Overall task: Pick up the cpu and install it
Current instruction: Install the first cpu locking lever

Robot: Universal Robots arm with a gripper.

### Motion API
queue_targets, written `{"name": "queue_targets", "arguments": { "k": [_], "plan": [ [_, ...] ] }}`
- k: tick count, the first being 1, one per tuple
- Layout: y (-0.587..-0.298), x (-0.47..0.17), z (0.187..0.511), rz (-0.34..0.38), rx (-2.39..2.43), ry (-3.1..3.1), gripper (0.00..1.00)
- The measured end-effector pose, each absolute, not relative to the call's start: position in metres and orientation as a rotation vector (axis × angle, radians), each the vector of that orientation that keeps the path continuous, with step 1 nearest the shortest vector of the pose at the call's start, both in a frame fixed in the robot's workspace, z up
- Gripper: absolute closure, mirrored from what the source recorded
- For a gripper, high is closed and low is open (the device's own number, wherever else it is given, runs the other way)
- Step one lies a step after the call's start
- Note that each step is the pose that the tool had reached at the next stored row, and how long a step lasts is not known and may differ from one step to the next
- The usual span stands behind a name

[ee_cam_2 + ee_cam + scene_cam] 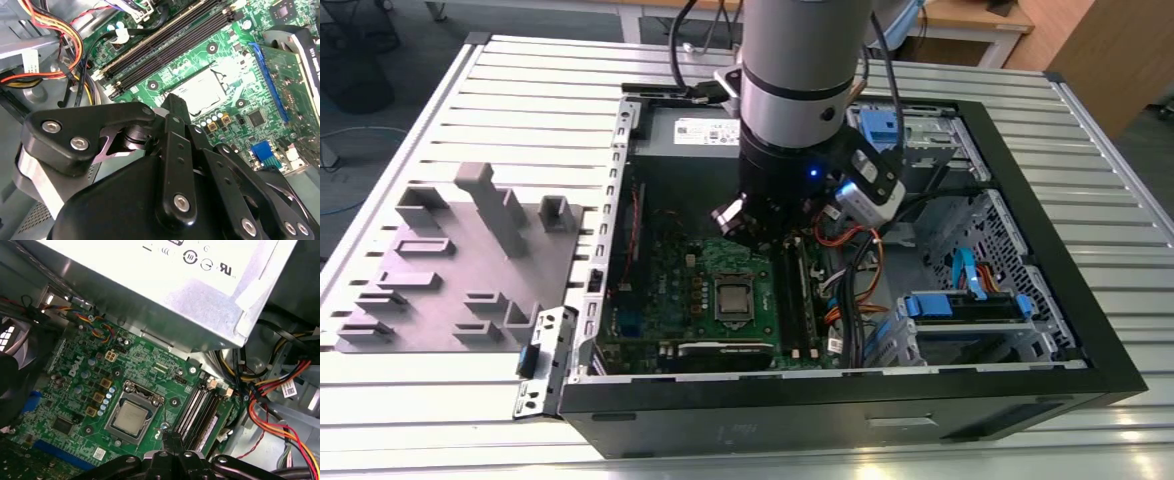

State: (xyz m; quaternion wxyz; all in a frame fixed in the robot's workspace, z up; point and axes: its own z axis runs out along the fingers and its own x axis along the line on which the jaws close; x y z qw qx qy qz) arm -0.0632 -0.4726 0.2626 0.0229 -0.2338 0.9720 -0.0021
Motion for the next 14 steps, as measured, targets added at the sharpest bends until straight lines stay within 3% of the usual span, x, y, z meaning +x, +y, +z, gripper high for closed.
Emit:
{"name": "queue_targets", "arguments": {
  "k": [14],
  "plan": [
    [-0.455,-0.065,0.252,-0.011,-0.738,3.007,0.89]
  ]
}}
